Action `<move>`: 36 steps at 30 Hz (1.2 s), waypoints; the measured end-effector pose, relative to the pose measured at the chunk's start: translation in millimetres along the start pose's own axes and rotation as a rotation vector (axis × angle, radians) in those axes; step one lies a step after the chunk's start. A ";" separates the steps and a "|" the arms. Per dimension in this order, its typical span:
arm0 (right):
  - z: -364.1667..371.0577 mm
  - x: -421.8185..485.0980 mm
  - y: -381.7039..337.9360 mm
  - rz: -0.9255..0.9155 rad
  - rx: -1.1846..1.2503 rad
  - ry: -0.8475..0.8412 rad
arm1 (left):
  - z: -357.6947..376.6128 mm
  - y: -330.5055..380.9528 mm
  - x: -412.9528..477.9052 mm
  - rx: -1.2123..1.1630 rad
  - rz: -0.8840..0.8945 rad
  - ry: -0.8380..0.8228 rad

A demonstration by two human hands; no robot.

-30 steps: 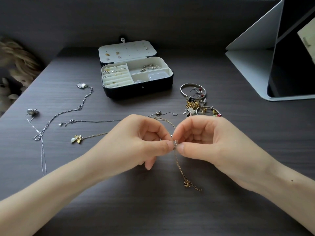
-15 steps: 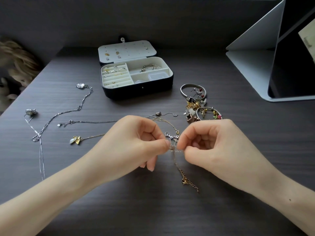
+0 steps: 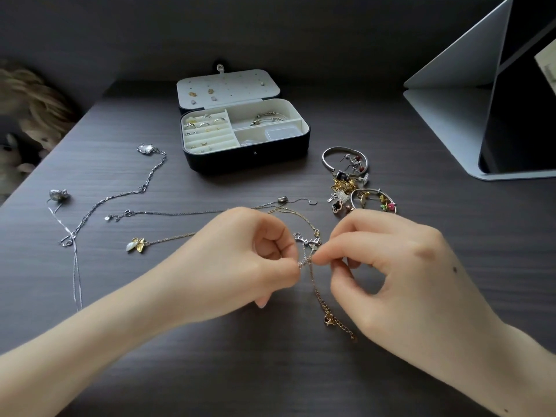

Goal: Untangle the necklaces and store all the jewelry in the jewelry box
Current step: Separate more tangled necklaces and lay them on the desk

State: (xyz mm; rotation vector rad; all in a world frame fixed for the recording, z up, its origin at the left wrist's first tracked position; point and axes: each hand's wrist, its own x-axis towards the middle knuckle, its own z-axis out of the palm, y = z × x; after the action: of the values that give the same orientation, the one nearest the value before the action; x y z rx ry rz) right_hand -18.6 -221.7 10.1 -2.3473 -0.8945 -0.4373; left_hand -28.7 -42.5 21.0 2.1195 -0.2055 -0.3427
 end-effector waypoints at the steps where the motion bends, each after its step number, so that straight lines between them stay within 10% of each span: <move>1: -0.3 -0.1 -0.5 -0.009 -0.007 -0.002 | 0.1 0.5 0.2 -0.006 0.005 0.001; 22: 7.9 -2.2 2.5 -0.142 -0.056 0.019 | 1.8 1.6 1.8 -0.097 -0.038 0.051; 36: 2.2 -2.6 1.8 -0.133 -0.223 -0.298 | 4.2 4.2 -2.0 0.112 0.027 0.129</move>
State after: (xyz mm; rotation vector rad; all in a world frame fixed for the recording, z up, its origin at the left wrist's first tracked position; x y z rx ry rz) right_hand -19.0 -222.7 6.4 -2.6119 -1.1989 -0.2522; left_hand -32.1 -47.5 22.7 2.2387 -0.1821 -0.1812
